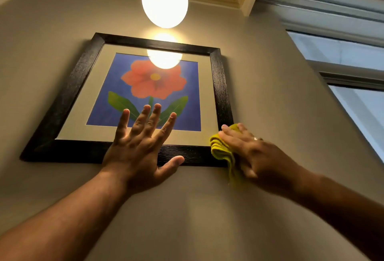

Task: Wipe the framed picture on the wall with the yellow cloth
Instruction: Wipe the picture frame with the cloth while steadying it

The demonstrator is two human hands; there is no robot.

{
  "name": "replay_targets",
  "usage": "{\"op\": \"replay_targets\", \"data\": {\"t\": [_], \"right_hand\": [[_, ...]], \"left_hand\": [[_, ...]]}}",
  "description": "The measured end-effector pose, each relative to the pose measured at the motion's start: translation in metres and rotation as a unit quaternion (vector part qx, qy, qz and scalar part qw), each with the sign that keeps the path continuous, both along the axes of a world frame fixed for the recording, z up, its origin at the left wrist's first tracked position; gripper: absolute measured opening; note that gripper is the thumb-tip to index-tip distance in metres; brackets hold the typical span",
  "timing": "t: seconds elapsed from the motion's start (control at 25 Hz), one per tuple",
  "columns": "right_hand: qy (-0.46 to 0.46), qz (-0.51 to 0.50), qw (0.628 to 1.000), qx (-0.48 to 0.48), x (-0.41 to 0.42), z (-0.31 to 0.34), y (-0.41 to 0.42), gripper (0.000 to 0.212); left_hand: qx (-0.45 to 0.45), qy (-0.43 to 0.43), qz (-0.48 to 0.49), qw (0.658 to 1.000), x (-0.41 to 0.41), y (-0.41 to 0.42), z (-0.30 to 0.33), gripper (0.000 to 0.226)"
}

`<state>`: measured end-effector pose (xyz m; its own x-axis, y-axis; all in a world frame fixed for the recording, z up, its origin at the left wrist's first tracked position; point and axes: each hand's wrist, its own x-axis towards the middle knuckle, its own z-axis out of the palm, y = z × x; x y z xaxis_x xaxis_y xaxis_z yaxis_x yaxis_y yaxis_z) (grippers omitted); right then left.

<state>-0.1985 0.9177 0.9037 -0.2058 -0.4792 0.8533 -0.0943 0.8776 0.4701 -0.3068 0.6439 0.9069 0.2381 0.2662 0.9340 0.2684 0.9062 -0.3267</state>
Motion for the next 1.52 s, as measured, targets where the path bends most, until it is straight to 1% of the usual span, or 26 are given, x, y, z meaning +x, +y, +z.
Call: {"op": "replay_targets", "data": {"t": [0.08, 0.16, 0.2, 0.24, 0.28, 0.36, 0.44, 0.48, 0.56, 0.6, 0.68, 0.72, 0.76, 0.8, 0.92, 0.96, 1.0, 1.08, 1.12, 1.16, 1.24, 1.32, 1.36, 1.44, 1.52], "right_hand": [[-0.007, -0.025, 0.999, -0.035, 0.008, 0.063, -0.012, 0.071], [0.002, -0.046, 0.992, -0.117, 0.018, 0.131, -0.037, 0.064], [0.012, -0.051, 0.987, -0.150, 0.020, 0.149, -0.044, 0.060], [0.023, -0.054, 0.986, -0.157, 0.018, 0.147, -0.043, 0.058], [0.031, -0.049, 0.988, -0.143, 0.015, 0.126, -0.035, 0.057], [0.034, -0.014, 0.994, -0.105, 0.002, 0.043, -0.019, 0.060], [0.029, -0.009, 0.998, -0.059, 0.001, -0.039, -0.014, 0.062], [0.028, -0.018, 0.999, -0.043, 0.004, -0.053, -0.012, 0.061], [0.029, -0.047, 0.998, -0.031, 0.014, -0.036, -0.012, 0.055], [0.023, -0.055, 0.997, -0.047, 0.019, -0.018, -0.017, 0.052], [0.048, -0.059, 0.993, -0.094, 0.021, 0.017, -0.027, 0.049], [0.062, -0.070, 0.988, -0.124, 0.020, 0.025, -0.032, 0.048], [0.070, -0.080, 0.985, -0.136, 0.018, 0.024, -0.034, 0.046], [0.073, -0.083, 0.986, -0.126, 0.017, 0.012, -0.034, 0.044], [0.056, -0.076, 0.994, -0.049, 0.020, -0.050, -0.029, 0.040], [0.051, -0.079, 0.995, -0.020, 0.025, -0.058, -0.027, 0.038], [0.059, -0.080, 0.995, 0.006, 0.028, -0.051, -0.025, 0.036], [0.104, -0.084, 0.991, 0.013, 0.032, -0.002, -0.034, 0.034], [0.144, -0.090, 0.985, -0.016, 0.032, 0.035, -0.040, 0.032], [0.166, -0.099, 0.979, -0.069, 0.029, 0.076, -0.044, 0.028], [0.171, -0.108, 0.963, -0.178, 0.026, 0.152, -0.052, 0.021], [0.189, -0.096, 0.950, -0.231, 0.019, 0.195, -0.057, 0.021], [0.199, -0.092, 0.946, -0.237, 0.015, 0.203, -0.058, 0.022], [0.196, -0.081, 0.952, -0.221, 0.012, 0.195, -0.056, 0.027], [0.164, -0.079, 0.968, -0.175, 0.013, 0.157, -0.048, 0.034]], "left_hand": [[0.000, 0.001, -0.003, 1.000, -0.001, -0.001, 0.000, 0.088], [0.000, 0.003, -0.005, 1.000, 0.000, -0.001, 0.000, 0.087], [0.000, 0.002, -0.007, 1.000, 0.000, -0.001, 0.000, 0.087], [-0.002, 0.001, -0.008, 1.000, 0.000, -0.002, 0.000, 0.087], [-0.004, 0.000, -0.010, 1.000, 0.001, -0.002, -0.001, 0.087], [-0.008, 0.000, -0.012, 1.000, 0.001, -0.002, -0.001, 0.087], [-0.014, -0.001, -0.012, 1.000, 0.002, -0.002, -0.002, 0.087], [-0.018, -0.002, -0.012, 1.000, 0.002, -0.002, -0.001, 0.087], [-0.022, -0.005, -0.011, 1.000, 0.003, -0.003, -0.001, 0.087], [-0.020, -0.007, -0.010, 1.000, 0.002, -0.003, -0.002, 0.087], [-0.014, -0.007, -0.014, 1.000, 0.002, -0.003, -0.002, 0.087], [-0.013, -0.008, -0.014, 1.000, 0.002, -0.003, -0.002, 0.087], [-0.014, -0.008, -0.014, 1.000, 0.003, -0.003, -0.002, 0.087], [-0.015, -0.010, -0.014, 1.000, 0.003, -0.003, -0.001, 0.087], [-0.020, -0.011, -0.005, 1.000, 0.003, -0.002, -0.001, 0.087], [-0.020, -0.011, -0.002, 1.000, 0.003, -0.001, -0.001, 0.087], [-0.020, -0.010, 0.000, 1.000, 0.004, 0.000, -0.001, 0.087], [-0.020, -0.010, 0.002, 1.000, 0.004, 0.000, 0.000, 0.087], [-0.020, -0.010, 0.001, 1.000, 0.004, -0.001, -0.001, 0.087], [-0.018, -0.012, 0.001, 1.000, 0.003, -0.001, -0.003, 0.087], [-0.012, -0.010, 0.000, 1.000, 0.001, 0.000, -0.004, 0.086], [-0.011, -0.004, -0.001, 1.000, 0.001, 0.000, -0.002, 0.085], [-0.011, -0.002, 0.000, 1.000, 0.002, 0.001, -0.001, 0.085], [-0.010, -0.003, 0.001, 1.000, 0.002, 0.001, -0.002, 0.085], [-0.011, 0.000, -0.001, 1.000, 0.001, 0.001, -0.001, 0.085]]}}
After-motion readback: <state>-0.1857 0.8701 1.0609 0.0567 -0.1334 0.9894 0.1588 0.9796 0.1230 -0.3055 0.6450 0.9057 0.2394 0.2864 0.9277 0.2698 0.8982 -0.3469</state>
